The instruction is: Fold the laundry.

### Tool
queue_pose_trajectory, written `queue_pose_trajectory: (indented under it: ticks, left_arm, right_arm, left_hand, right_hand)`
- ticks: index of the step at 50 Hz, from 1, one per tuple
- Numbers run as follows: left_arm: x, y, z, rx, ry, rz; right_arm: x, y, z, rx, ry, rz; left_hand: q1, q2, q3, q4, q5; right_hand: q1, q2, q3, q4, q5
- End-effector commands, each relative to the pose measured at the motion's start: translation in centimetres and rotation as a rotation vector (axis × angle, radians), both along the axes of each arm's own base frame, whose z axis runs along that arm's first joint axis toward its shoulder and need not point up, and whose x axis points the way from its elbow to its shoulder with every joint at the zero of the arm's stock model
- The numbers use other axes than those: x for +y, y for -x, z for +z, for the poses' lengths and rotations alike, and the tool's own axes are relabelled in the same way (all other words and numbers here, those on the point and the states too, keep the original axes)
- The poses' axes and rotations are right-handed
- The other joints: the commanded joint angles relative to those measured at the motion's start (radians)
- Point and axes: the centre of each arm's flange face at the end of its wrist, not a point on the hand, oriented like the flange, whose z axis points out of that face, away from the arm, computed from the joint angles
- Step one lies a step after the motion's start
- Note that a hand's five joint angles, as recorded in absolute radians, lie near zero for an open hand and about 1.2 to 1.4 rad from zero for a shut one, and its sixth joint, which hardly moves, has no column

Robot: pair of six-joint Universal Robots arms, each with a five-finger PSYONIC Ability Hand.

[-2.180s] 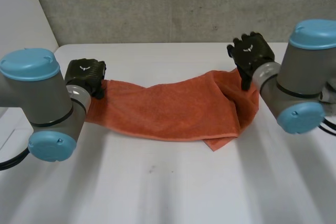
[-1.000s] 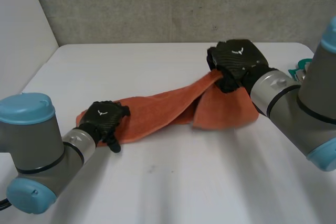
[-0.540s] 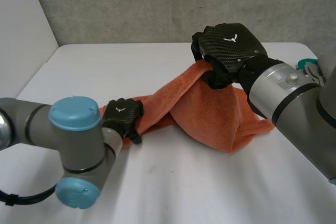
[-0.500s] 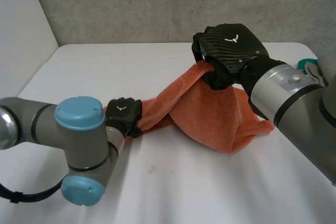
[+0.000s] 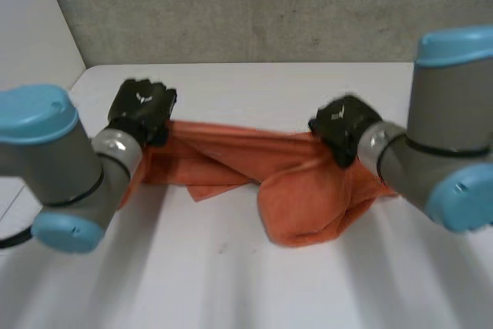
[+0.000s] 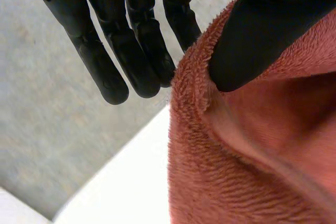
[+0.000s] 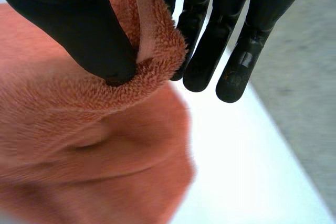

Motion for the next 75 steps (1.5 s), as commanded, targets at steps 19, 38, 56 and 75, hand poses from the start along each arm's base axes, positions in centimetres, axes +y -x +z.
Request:
queue_pose_trajectory:
  ticks: [19,38,56,75]
  left_arm:
    - [-0.1,1.2,10.4,0.190,0.481,0.012]
    - [4.0,1.7,-3.7,-0.060,-0.018,-0.102]
    - [2.3,0.6,-3.4,-0.052,-0.013,-0.047]
    - [2.5,0.5,-3.7,-0.052,-0.025,-0.047]
  right_arm:
    - [-2.0,-0.8,13.4,-0.331,0.405,0.130]
    - [-2.8,0.6,0.3,0.316,0.138,0.184]
    - [-0.5,-0.4,-2.4,-0.233,-0.020,-0.066]
    - [2.7,8.2,-4.9,-0.533,-0.419,-0.383]
  left_hand:
    - [0.266,0.200,0.207,0.198,0.263]
    - [0.266,0.200,0.207,0.198,0.263]
    - [0.266,0.200,0.207,0.198,0.263]
    - [0.266,0.200,0.207,0.198,0.263]
  right_hand:
    - [0.432,0.223,0.217,0.206,0.241]
    - [0.432,0.223,0.217,0.206,0.241]
    - [-0.790,-0.999,-1.005,-1.016,-0.981]
    - [-0.545,-0.754,-0.760,-0.771,-0.736]
